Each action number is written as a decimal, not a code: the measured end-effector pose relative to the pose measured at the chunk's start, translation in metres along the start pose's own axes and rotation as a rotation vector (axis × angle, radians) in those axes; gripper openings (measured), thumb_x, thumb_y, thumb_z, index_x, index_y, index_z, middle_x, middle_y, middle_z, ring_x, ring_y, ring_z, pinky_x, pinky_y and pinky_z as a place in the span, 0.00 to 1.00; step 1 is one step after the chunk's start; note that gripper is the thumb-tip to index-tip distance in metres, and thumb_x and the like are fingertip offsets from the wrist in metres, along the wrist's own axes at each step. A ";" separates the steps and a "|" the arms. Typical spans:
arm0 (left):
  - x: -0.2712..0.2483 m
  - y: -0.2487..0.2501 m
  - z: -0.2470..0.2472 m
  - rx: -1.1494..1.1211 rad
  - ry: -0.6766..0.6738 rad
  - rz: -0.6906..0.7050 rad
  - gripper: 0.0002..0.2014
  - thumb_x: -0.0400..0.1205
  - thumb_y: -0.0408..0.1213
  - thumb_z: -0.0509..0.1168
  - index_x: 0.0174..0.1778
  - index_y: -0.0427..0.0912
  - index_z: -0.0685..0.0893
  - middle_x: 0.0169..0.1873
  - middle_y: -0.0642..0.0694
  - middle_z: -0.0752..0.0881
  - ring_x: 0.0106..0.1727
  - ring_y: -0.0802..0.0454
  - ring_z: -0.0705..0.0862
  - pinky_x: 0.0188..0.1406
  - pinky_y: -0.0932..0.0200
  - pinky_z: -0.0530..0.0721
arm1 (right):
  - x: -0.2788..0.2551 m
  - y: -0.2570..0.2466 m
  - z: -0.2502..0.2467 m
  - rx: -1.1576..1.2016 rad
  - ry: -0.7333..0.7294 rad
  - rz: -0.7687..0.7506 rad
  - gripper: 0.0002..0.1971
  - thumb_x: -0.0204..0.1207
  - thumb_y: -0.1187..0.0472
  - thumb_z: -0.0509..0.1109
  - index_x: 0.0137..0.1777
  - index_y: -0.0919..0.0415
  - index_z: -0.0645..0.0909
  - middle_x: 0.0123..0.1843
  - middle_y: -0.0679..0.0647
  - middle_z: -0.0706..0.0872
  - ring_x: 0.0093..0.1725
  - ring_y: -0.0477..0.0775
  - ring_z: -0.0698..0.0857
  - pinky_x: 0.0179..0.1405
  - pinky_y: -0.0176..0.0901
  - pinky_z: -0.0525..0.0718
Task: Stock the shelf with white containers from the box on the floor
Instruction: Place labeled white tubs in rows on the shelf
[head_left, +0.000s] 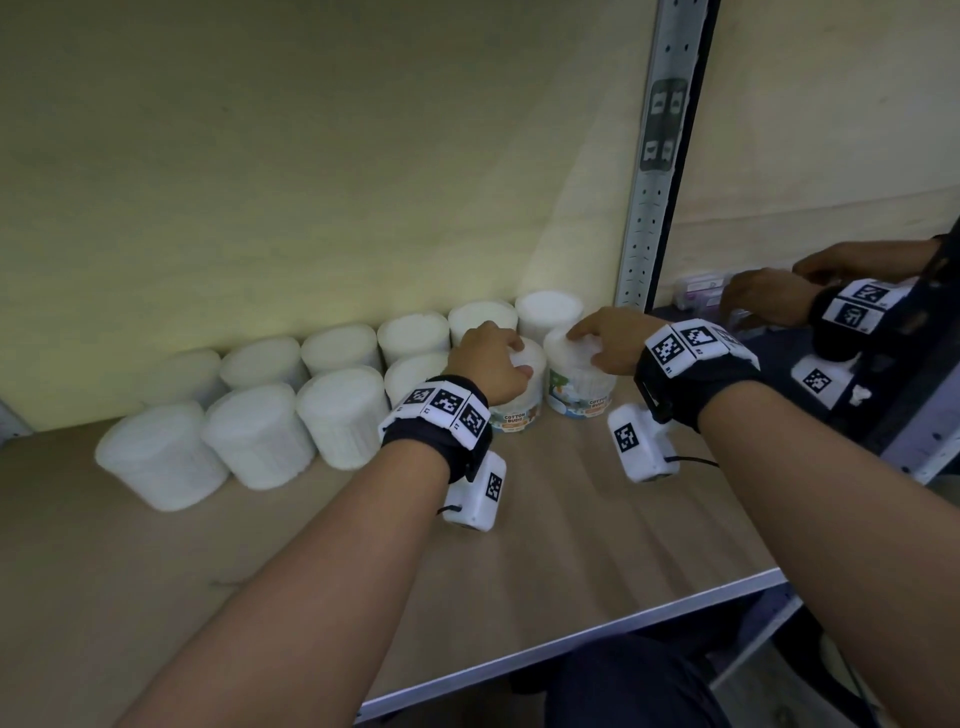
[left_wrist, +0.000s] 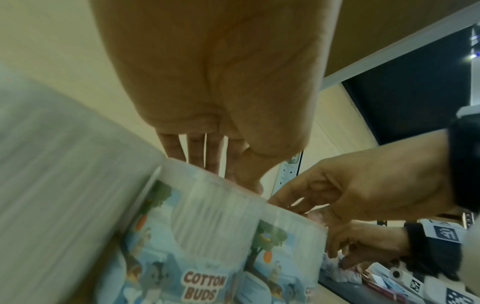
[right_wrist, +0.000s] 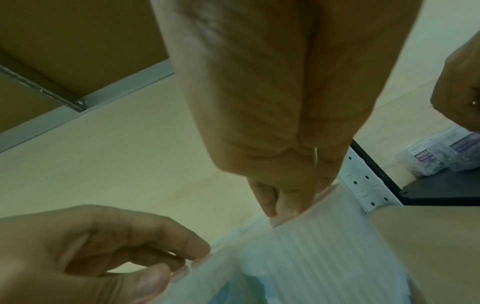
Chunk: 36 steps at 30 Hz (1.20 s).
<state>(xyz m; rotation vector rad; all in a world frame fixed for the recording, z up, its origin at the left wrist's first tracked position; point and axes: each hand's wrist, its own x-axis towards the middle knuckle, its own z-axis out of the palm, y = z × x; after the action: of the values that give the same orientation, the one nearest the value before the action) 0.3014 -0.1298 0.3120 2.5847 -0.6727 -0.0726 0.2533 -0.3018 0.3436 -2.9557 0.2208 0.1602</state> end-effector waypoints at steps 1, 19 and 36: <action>0.000 0.000 0.001 -0.004 0.011 -0.008 0.21 0.79 0.44 0.68 0.68 0.44 0.79 0.69 0.43 0.76 0.71 0.44 0.75 0.71 0.48 0.75 | 0.000 0.000 0.000 0.000 0.002 0.002 0.28 0.78 0.70 0.62 0.78 0.53 0.71 0.80 0.54 0.70 0.77 0.57 0.72 0.76 0.44 0.69; -0.026 0.016 0.004 -0.014 0.042 -0.056 0.21 0.76 0.47 0.69 0.65 0.46 0.82 0.67 0.45 0.80 0.70 0.44 0.76 0.70 0.46 0.75 | -0.031 0.000 0.001 -0.061 -0.030 0.003 0.27 0.79 0.65 0.63 0.79 0.54 0.69 0.81 0.53 0.69 0.79 0.57 0.71 0.80 0.47 0.67; -0.120 0.043 0.016 -0.033 0.041 0.064 0.20 0.74 0.50 0.70 0.60 0.47 0.84 0.61 0.44 0.81 0.64 0.46 0.78 0.63 0.53 0.77 | -0.140 0.010 0.009 0.056 -0.075 0.028 0.27 0.81 0.66 0.62 0.80 0.54 0.66 0.82 0.53 0.66 0.79 0.56 0.68 0.77 0.43 0.66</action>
<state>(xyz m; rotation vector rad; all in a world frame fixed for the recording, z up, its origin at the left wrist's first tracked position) 0.1735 -0.1134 0.3094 2.5239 -0.7329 -0.0093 0.1137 -0.2910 0.3501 -2.8858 0.2526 0.2640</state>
